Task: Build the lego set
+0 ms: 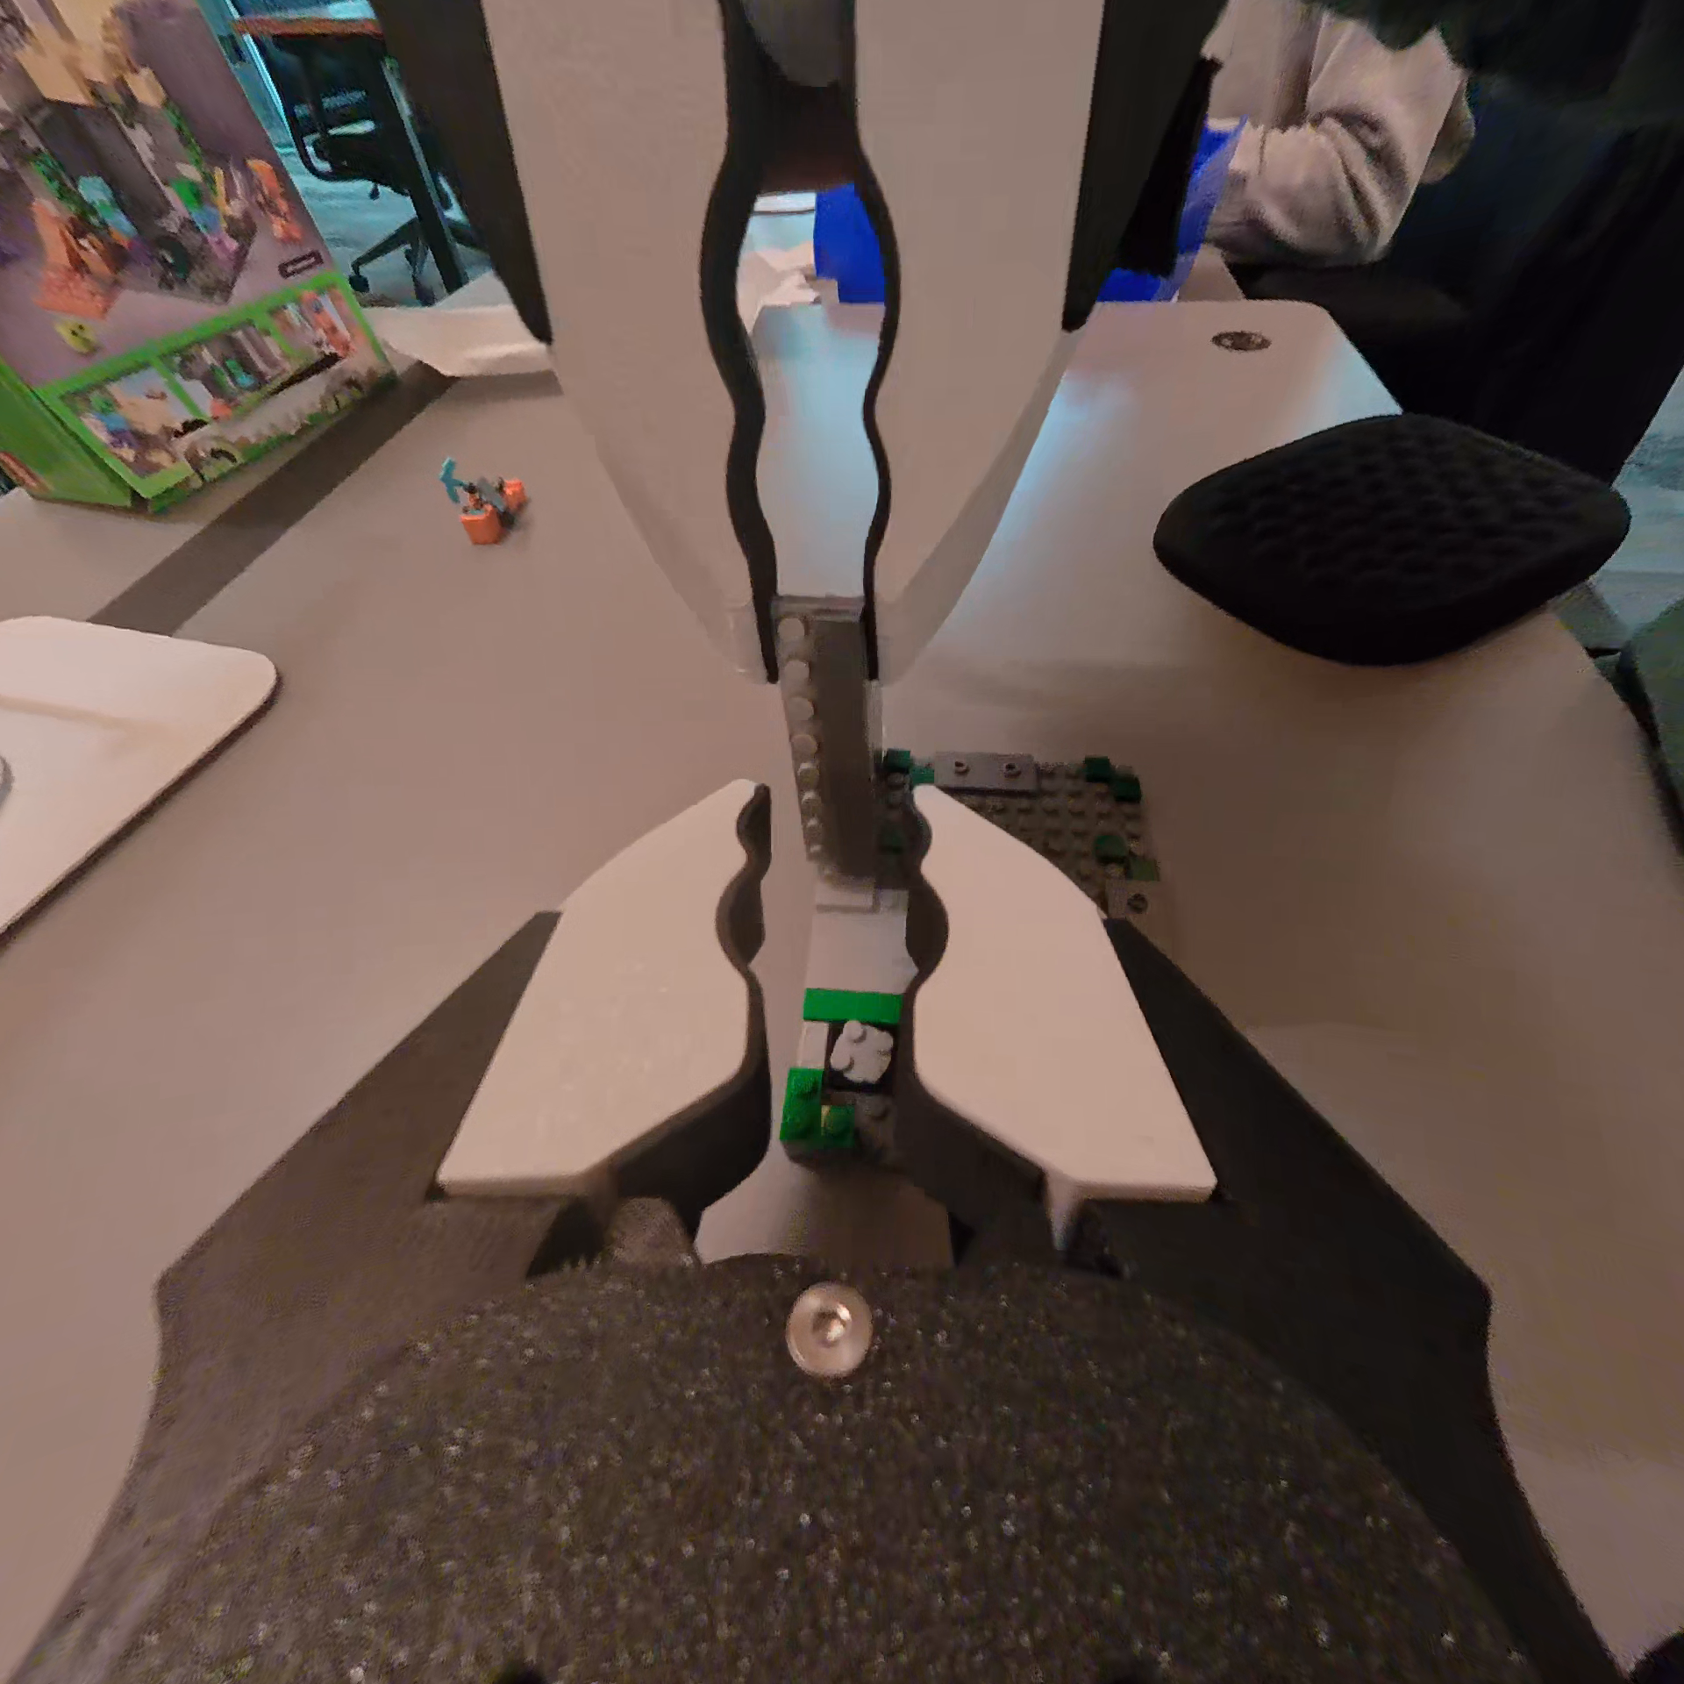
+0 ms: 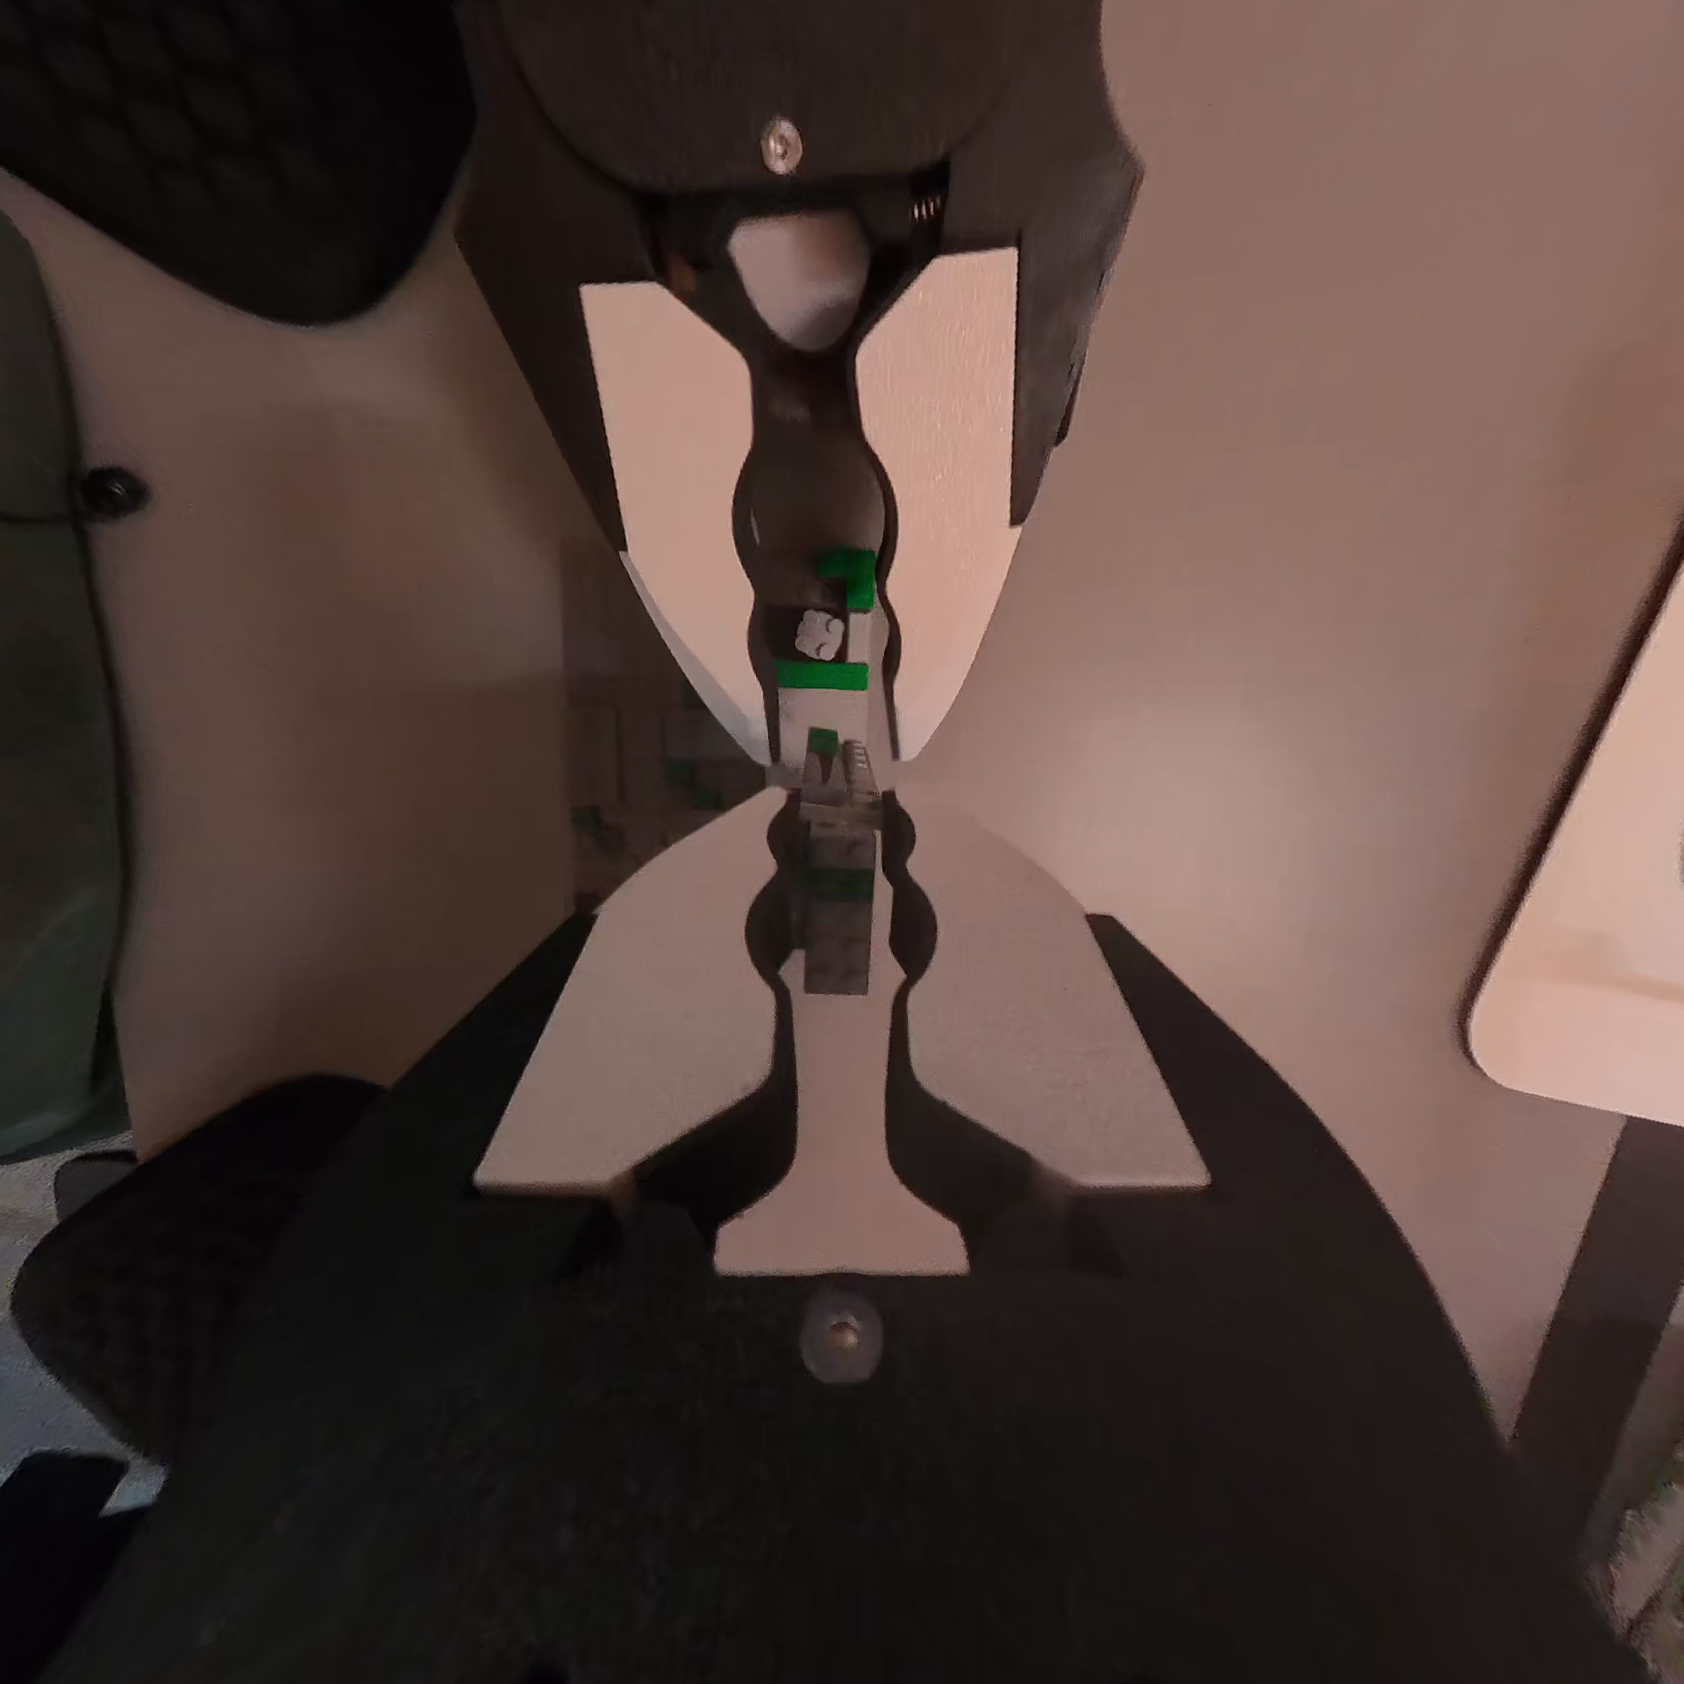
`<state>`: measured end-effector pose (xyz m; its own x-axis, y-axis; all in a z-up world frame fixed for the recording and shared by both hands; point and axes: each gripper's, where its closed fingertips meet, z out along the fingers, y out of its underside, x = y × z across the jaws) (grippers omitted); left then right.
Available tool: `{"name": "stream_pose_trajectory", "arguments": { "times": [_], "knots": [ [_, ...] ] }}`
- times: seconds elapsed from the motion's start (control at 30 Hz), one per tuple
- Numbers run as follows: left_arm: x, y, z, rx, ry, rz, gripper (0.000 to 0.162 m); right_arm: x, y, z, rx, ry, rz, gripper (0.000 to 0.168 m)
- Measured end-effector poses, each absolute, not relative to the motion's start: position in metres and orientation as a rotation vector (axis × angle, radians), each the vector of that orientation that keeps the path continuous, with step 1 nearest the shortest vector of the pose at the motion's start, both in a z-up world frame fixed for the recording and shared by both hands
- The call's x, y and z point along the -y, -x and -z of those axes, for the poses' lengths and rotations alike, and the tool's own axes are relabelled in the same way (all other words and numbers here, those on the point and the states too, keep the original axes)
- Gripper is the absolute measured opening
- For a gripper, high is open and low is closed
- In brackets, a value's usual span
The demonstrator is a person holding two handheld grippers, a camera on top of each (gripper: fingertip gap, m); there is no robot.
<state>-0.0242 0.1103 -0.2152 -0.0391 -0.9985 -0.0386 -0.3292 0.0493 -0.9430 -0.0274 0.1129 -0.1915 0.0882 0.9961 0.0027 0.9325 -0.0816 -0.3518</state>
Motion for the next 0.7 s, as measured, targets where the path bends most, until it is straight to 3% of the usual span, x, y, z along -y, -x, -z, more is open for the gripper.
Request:
{"name": "stream_pose_trajectory", "arguments": {
  "times": [0.7],
  "knots": [
    [-0.112, 0.013, 0.243, -1.645, 1.475, 0.912, 0.019, -0.115, 0.019, 0.226, 2.099, 2.148, -0.208, 0.016]
  ]
}}
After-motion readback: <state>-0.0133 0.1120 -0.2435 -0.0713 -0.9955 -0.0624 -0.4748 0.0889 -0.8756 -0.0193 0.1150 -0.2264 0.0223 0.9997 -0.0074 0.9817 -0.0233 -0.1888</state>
